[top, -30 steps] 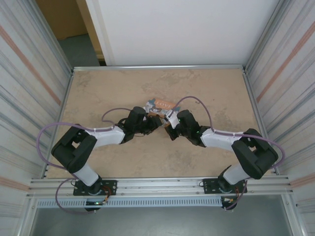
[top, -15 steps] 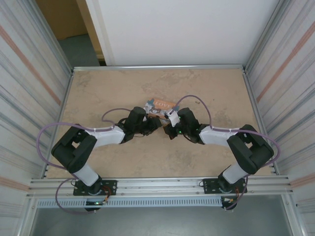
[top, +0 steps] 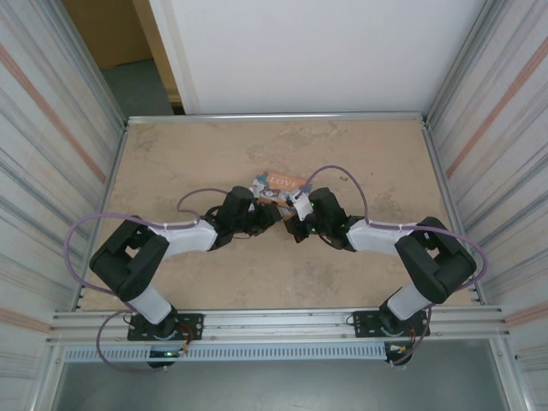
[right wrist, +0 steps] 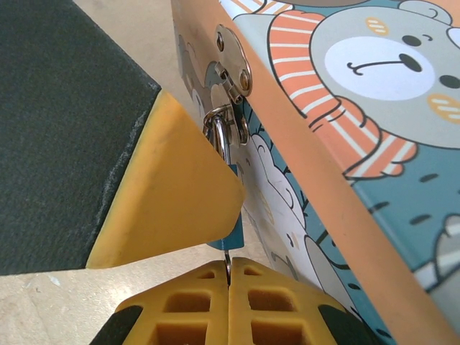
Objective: Unlock the padlock with the key
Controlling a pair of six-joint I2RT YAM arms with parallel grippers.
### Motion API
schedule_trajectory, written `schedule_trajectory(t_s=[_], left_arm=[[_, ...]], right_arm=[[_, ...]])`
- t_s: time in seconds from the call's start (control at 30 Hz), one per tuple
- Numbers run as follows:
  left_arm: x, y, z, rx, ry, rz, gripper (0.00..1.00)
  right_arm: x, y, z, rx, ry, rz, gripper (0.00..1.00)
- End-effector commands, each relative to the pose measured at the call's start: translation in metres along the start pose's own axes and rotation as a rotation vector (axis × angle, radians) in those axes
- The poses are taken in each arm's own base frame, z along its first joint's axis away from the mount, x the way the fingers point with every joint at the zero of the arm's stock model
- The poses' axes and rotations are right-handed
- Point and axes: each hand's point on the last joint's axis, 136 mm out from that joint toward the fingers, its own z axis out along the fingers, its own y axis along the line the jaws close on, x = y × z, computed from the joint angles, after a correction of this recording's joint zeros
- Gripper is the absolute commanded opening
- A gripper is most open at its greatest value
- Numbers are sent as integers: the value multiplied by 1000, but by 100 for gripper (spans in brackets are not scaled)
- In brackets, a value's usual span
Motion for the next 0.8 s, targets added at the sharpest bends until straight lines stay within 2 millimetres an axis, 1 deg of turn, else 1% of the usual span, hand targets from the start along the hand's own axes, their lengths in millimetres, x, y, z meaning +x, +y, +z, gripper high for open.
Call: schedule_trajectory(t_s=[0.0, 0.23, 0.4, 0.63, 0.77], left_arm=[[51, -11, 4, 85, 204, 19, 24], [57, 3, 12, 70, 202, -5, 25], [59, 12, 16, 68, 196, -26, 25], [55, 18, 16, 68, 172, -35, 31], [51, 16, 10, 70, 154, -23, 36]], right_arm=[[-56, 11, -2, -15, -201, -41, 0], [-21, 11, 16, 16, -92, -3, 0], [2, 8, 21, 39, -49, 21, 0], [20, 1, 20, 70, -14, 54, 0], [28, 0, 18, 76, 4, 75, 0]])
